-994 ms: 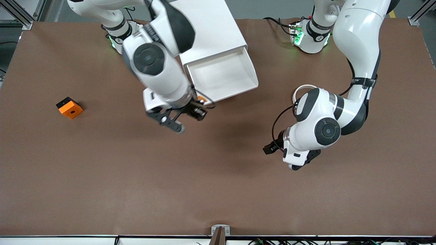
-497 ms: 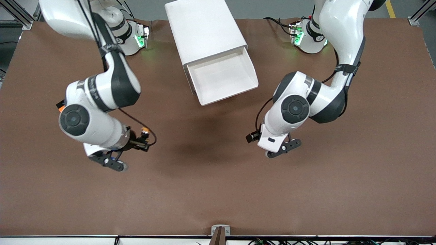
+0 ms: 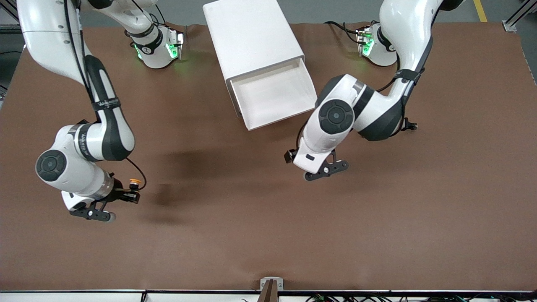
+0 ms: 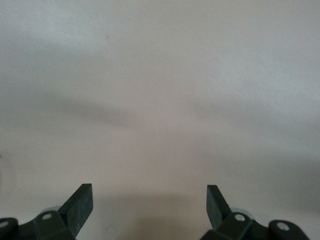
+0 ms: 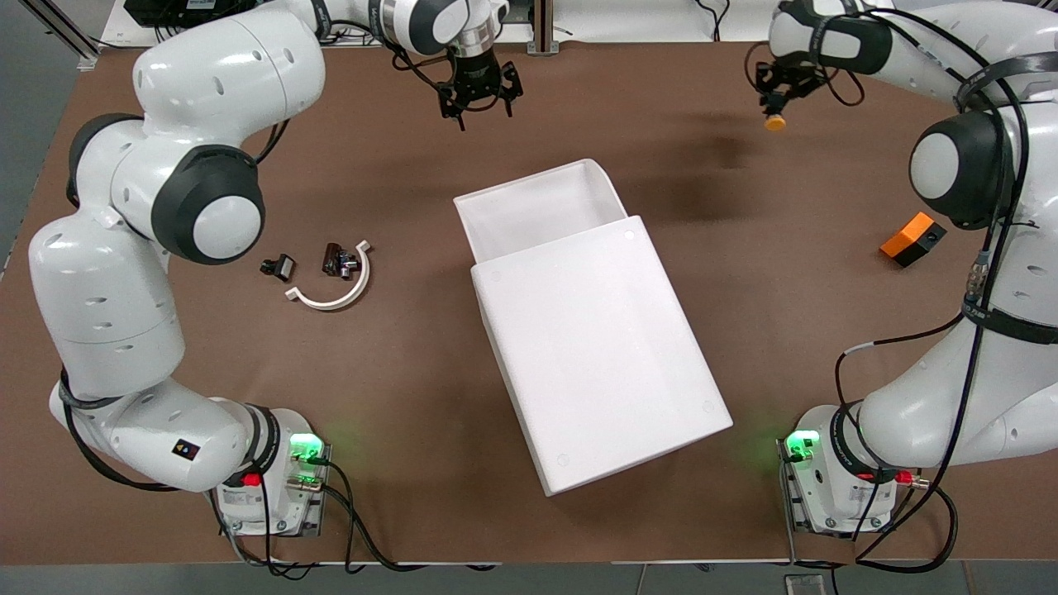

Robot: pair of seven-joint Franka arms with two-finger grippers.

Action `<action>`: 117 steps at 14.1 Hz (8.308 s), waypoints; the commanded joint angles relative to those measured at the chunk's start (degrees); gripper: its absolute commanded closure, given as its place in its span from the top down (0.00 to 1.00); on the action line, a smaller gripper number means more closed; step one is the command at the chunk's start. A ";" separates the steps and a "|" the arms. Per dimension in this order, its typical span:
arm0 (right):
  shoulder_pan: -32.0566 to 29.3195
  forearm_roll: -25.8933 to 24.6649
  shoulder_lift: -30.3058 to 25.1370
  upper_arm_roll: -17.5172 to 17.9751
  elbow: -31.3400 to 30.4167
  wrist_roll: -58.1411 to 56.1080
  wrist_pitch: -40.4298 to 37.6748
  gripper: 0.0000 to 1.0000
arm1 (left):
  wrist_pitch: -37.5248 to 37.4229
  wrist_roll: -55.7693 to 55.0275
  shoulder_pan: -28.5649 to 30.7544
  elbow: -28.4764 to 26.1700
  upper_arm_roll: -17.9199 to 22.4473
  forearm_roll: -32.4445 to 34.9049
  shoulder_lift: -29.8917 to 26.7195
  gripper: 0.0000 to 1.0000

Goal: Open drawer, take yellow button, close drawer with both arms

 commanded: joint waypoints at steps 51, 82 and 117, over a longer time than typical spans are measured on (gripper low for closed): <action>-11.46 -0.56 -9.45 1.08 30.80 -13.75 -55.70 1.00 | -4.02 -15.28 -4.25 -11.60 -11.33 -21.86 -0.69 1.00; -8.21 0.14 -41.35 1.70 4.09 -14.72 -49.47 1.00 | -4.20 -13.09 -3.02 -8.88 -9.40 -15.21 0.99 1.00; -8.29 -1.53 -41.27 1.61 4.09 -14.98 -49.65 1.00 | -11.05 53.62 47.78 -30.77 -9.40 -6.84 -40.32 1.00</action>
